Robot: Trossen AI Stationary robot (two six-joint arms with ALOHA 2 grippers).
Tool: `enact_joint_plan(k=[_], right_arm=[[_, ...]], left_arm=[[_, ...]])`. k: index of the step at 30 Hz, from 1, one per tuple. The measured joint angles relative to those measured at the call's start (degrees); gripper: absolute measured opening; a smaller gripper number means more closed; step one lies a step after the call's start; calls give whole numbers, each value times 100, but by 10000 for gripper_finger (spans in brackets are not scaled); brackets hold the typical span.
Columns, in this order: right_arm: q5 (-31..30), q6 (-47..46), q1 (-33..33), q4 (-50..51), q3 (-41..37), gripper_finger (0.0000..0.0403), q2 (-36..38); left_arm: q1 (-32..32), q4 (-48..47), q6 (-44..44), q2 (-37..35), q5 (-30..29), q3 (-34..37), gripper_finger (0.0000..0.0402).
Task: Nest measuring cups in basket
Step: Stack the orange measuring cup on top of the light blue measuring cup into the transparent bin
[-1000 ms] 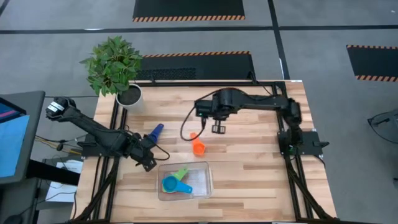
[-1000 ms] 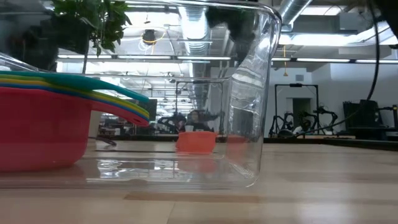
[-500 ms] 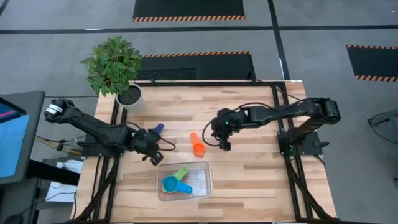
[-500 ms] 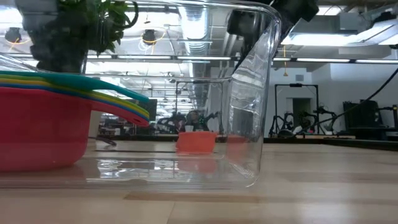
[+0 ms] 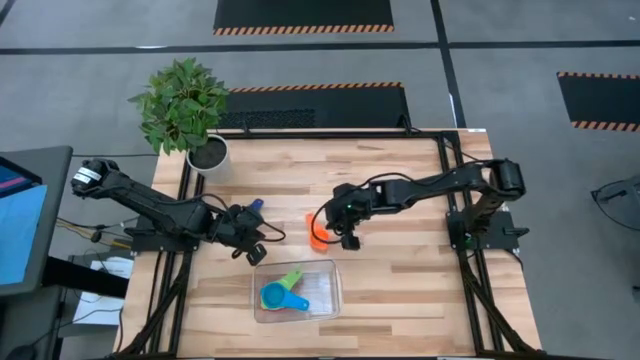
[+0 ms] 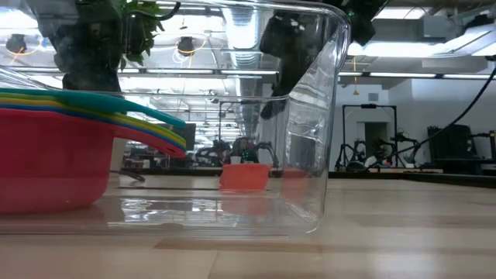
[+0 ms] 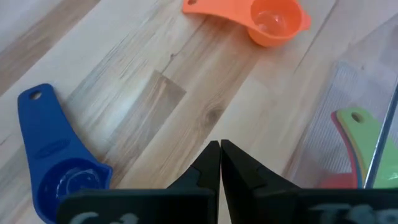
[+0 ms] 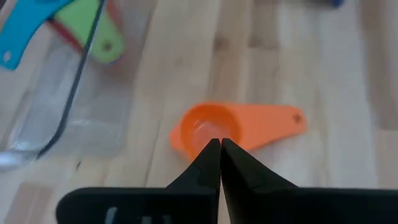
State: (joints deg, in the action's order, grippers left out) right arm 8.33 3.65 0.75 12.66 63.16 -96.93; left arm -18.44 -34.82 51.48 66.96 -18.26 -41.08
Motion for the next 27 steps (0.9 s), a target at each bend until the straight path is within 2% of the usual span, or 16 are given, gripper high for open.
enact_joint_plan(k=[6,16,27], right_arm=[[546,657,-54,42,110,62,-284],[527,1177,-260,4,136,127,-750],[311,1948,-249,31,197,180,-739]], left_arm=[[0,30,4,0,0,0,0],[0,234,31,1,4,0,0],[0,313,37,0,-11,0,0]])
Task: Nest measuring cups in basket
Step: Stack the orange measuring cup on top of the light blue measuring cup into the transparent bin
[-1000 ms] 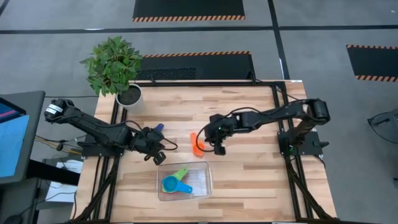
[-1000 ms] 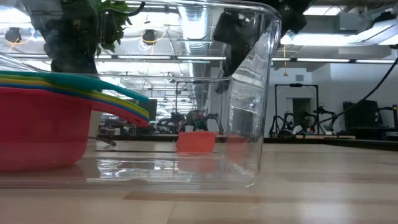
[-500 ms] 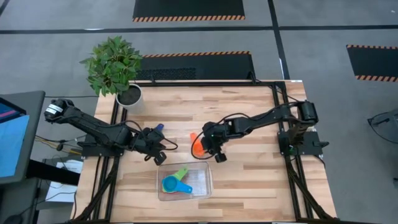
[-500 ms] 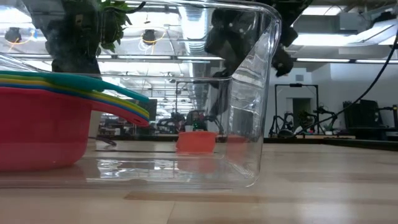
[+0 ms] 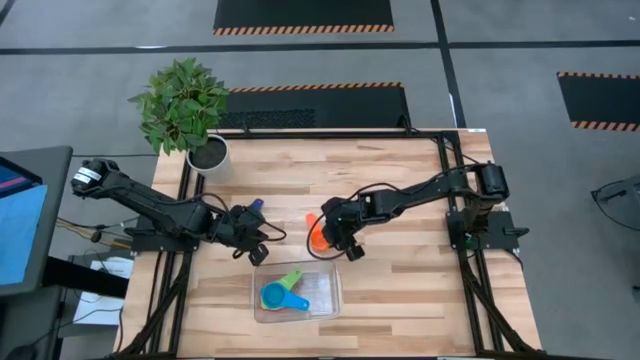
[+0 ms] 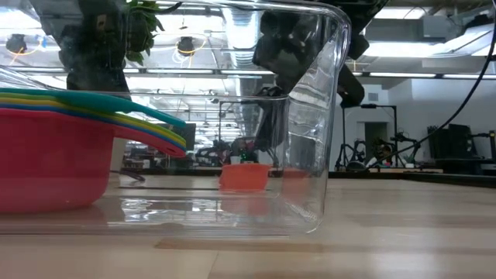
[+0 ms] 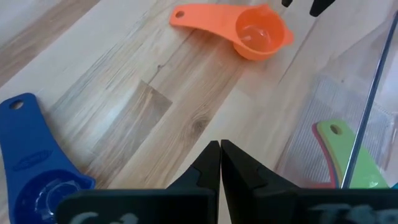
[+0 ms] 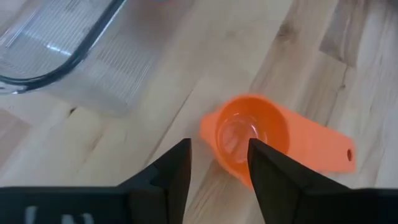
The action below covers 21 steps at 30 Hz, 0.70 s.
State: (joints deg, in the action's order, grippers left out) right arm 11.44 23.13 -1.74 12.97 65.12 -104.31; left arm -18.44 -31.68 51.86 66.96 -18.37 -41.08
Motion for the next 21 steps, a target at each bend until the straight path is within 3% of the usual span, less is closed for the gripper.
enact_joint_plan(k=[21], right_arm=[[69,386,0,-232,0,172,0]], left_arm=[[0,0,192,0,0,0,0]])
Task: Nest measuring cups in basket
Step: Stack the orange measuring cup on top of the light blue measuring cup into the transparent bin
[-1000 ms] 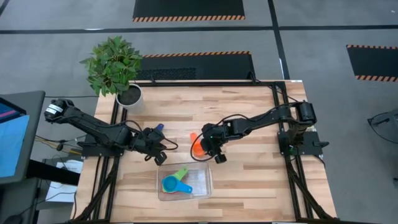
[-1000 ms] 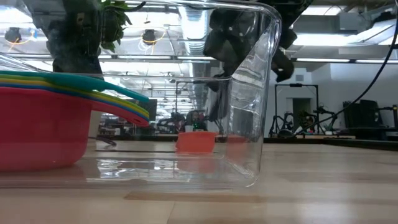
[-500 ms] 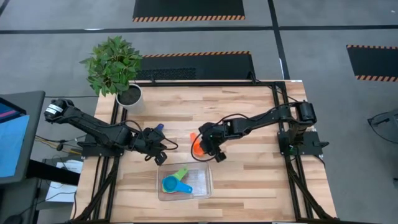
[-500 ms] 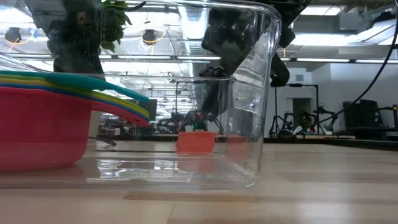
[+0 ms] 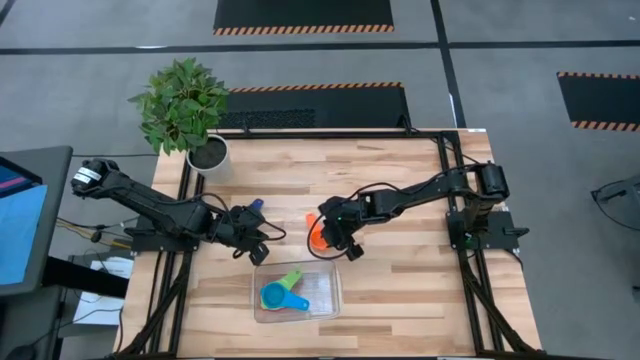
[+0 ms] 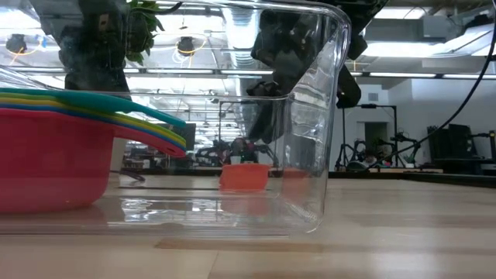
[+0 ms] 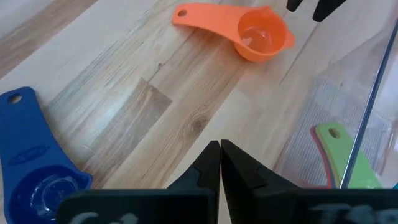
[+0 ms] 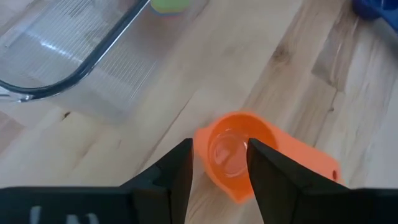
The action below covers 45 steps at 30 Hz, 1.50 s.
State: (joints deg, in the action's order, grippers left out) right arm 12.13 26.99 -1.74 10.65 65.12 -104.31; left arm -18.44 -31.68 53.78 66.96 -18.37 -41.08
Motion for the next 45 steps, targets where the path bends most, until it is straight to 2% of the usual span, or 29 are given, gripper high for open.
enact_joint_plan(k=[5,10,15,17,19,34,40,45], right_arm=[[3,478,0,-48,0,173,0],[149,522,0,-25,-4,169,-9],[169,748,-3,-167,-25,169,-405],[113,757,-44,-486,125,169,-636],[76,761,-59,-167,152,168,-638],[-15,603,-11,-126,295,162,-949],[-92,314,-2,-139,297,144,-978],[-495,-170,-11,9,302,100,-1023]], left_arm=[[0,-2,-107,1,-1,0,0],[0,-4,-120,2,-8,0,0],[0,-1,-165,0,-31,0,0],[0,4,-159,2,-31,0,0],[0,56,-105,2,-31,2,0],[-2,166,-229,28,2,4,0],[-2,166,-233,28,-2,4,0],[-2,166,-221,28,-2,4,0]])
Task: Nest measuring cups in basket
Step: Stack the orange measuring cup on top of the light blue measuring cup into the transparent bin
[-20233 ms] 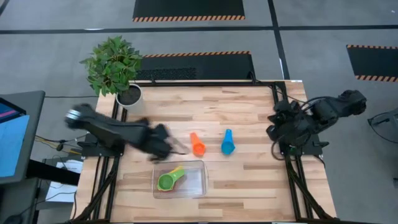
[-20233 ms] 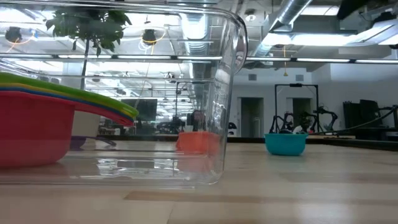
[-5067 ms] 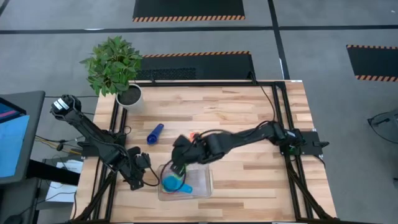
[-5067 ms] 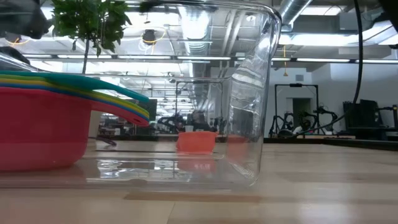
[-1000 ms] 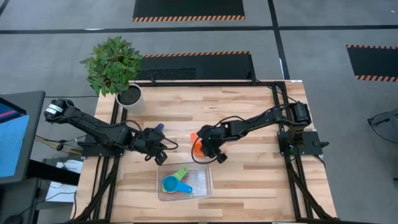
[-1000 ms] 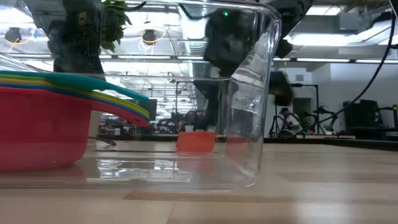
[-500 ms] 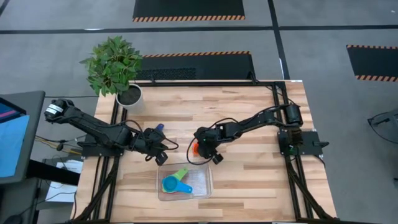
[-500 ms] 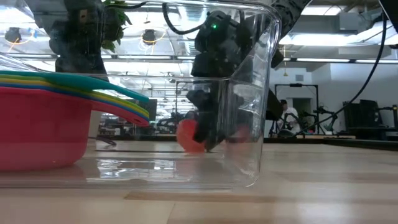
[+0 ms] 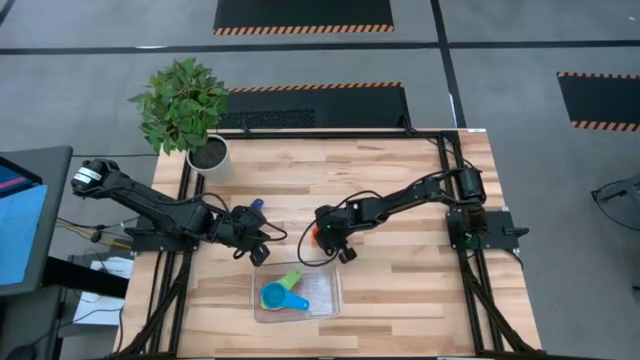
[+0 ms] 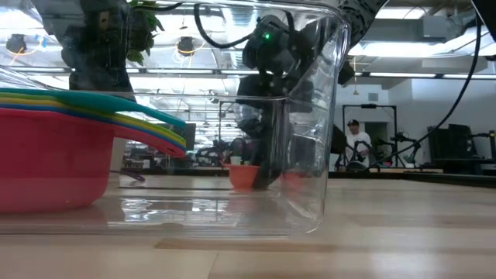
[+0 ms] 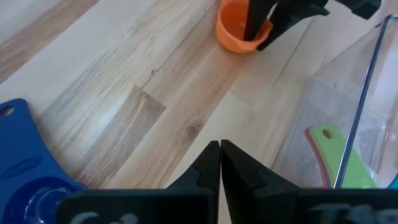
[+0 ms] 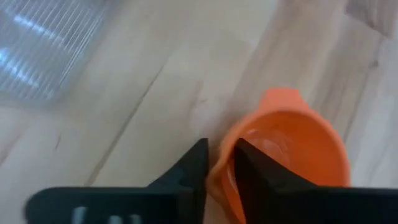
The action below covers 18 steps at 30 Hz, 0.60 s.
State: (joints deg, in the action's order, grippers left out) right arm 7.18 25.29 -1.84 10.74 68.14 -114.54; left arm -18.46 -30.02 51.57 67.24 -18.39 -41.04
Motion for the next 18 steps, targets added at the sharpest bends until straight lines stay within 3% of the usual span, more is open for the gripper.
enact_joint_plan(k=[6,14,18], right_arm=[[-468,-753,30,174,-8,27,194],[-1278,-1192,194,1086,-15,27,1350],[-1493,-2505,149,996,-17,27,2242]], left_arm=[[0,-2,-30,0,-1,0,0],[0,-47,-33,0,4,0,0],[0,-104,-35,0,13,-1,0]])
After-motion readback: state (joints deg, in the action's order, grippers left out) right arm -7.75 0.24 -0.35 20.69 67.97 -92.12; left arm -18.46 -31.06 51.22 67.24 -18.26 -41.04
